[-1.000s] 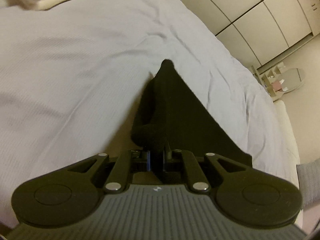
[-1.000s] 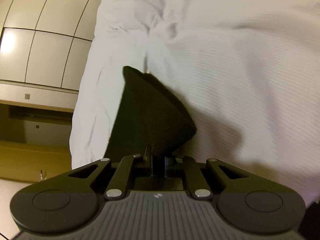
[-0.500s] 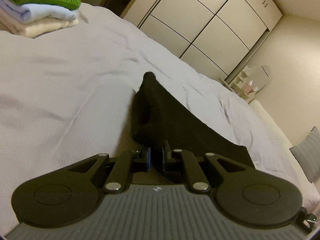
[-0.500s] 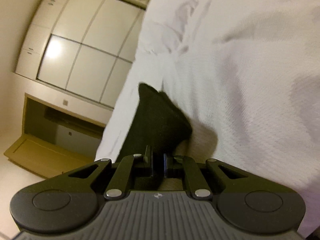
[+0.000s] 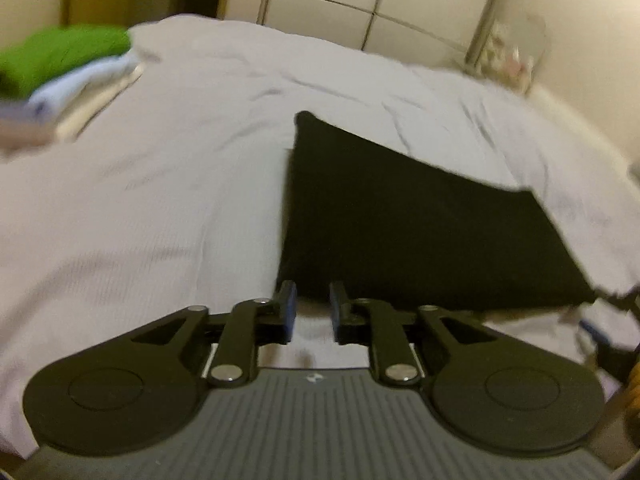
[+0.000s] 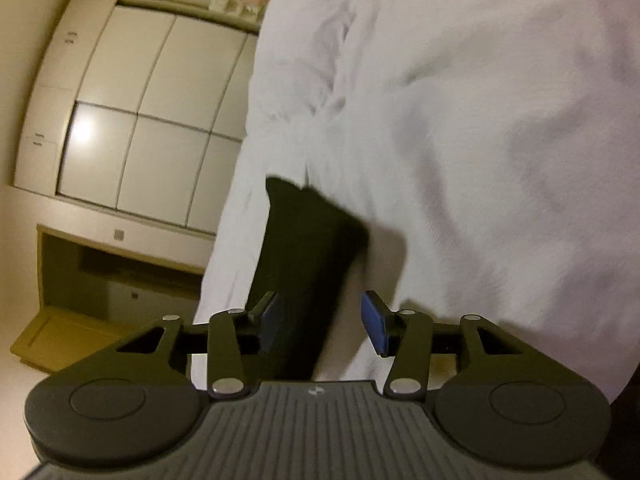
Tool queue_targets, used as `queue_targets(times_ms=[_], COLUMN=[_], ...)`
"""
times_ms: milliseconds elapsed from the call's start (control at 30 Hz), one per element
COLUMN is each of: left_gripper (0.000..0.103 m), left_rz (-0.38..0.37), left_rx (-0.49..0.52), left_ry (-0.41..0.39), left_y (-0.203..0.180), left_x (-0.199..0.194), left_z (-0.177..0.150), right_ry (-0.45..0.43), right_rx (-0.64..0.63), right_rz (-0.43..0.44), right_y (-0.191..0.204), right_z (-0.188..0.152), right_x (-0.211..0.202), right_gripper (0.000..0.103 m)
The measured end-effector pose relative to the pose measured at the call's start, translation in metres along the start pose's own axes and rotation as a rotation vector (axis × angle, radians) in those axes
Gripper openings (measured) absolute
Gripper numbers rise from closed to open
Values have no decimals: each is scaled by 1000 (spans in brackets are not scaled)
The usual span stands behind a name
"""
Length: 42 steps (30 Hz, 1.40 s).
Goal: Fold clothes
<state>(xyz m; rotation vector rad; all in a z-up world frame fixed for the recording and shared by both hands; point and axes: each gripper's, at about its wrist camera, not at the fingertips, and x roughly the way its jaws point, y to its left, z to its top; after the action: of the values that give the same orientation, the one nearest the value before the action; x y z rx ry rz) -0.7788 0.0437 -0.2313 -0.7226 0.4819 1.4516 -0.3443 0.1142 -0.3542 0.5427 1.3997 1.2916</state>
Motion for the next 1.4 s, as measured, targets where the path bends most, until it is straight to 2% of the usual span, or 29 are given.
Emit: queue_targets(times_ms=[100, 167, 233, 300, 400, 500, 633, 767, 900, 1000, 1033, 1067, 1167, 1267, 1333, 1367, 1400], left_gripper=[15, 20, 20, 19, 20, 27, 25, 25, 25, 24, 23, 23, 22, 22, 21, 20, 20], left_rz=[7, 0, 36, 47, 24, 15, 35, 48, 0, 10, 9, 1, -35, -79, -104, -115, -126], left_rx=[53, 77, 97, 90, 78, 57, 57, 78, 47, 50, 43, 40, 24, -18, -47, -54, -60], left_ry=[67, 108, 157, 180, 150, 123, 161, 152, 121, 162, 179, 182, 160, 163, 179, 180, 178], left_y=[-21, -31, -37, -39, -38, -30, -25, -28, -21, -15, -12, -10, -3, 8, 14, 17, 19], left_x=[24, 42, 62, 65, 49, 42, 63, 63, 53, 67, 72, 73, 69, 72, 78, 78, 78], left_z=[11, 13, 14, 16, 26, 29, 21, 19, 30, 33, 32, 33, 38, 42, 44, 45, 46], right_ry=[16, 14, 31, 45, 34, 23, 26, 37, 17, 21, 35, 47, 45, 32, 35, 35, 22], right_rx=[-25, -50, -70, -76, -59, -41, -13, -32, -59, -55, -42, -25, -20, -73, -53, -28, -25], right_rz=[-57, -83, -116, -138, -107, -81, -97, -95, -70, -74, -85, -94, -93, -120, -138, -143, -146], right_y=[6, 9, 11, 13, 21, 25, 16, 15, 23, 24, 21, 17, 15, 25, 26, 24, 25], right_z=[-2, -1, 1, 1, 3, 7, 9, 10, 13, 14, 13, 12, 10, 9, 9, 9, 8], right_x=[13, 18, 24, 27, 20, 16, 26, 31, 32, 38, 42, 46, 50, 51, 54, 56, 57], right_gripper=[50, 50, 50, 50, 50, 51, 51, 51, 48, 48, 45, 33, 21, 21, 34, 31, 23])
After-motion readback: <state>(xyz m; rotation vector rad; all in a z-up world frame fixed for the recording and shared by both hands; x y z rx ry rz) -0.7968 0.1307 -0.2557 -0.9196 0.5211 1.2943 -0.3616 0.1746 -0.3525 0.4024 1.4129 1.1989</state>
